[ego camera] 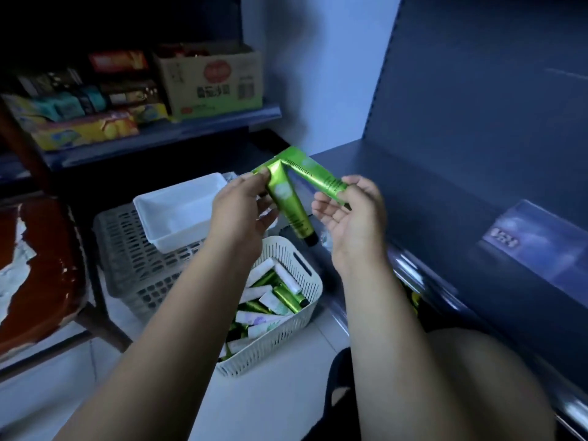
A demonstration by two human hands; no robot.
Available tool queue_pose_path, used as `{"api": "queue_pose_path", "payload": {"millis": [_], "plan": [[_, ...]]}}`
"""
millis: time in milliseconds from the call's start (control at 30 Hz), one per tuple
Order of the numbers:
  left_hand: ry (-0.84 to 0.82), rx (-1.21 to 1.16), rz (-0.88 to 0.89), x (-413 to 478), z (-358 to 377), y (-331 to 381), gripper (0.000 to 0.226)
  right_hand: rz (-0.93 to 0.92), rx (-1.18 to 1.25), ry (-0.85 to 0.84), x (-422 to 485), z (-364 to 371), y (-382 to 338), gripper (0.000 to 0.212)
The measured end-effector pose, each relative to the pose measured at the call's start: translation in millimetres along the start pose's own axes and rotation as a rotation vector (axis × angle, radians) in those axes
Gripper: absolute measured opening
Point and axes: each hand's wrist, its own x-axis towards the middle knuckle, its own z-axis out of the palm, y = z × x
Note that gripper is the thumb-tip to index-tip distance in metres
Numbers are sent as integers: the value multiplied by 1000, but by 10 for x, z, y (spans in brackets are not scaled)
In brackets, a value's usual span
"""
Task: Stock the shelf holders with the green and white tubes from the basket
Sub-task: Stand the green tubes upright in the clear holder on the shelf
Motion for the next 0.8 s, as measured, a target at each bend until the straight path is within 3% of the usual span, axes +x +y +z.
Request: {"api": "queue_pose_path", "payload": {"millis": [133,300,367,467,700,800], "plan": [[-138,101,51,-142,506,-22,24,-83,95,51,-42,-274,-387,11],[-319,193,96,-419,1245,-139,23,-178,193,77,-165,-849,-942,30],[-411,197,106,-587,1583,-234,21,-228,101,69,-255,-1143,-1206,35],[-542,194,123,-887,2070,-434,24,-296,-54,97,-446,-1615,-1619,25],[-841,209,57,-1785,3018,-1008,27,-447,-235,358,-1139,-2826,-2383,13],[-932,191,-38,-2182,3363,-1315,22,-526,-246,470,-1467,-3279,-2577,18]]}}
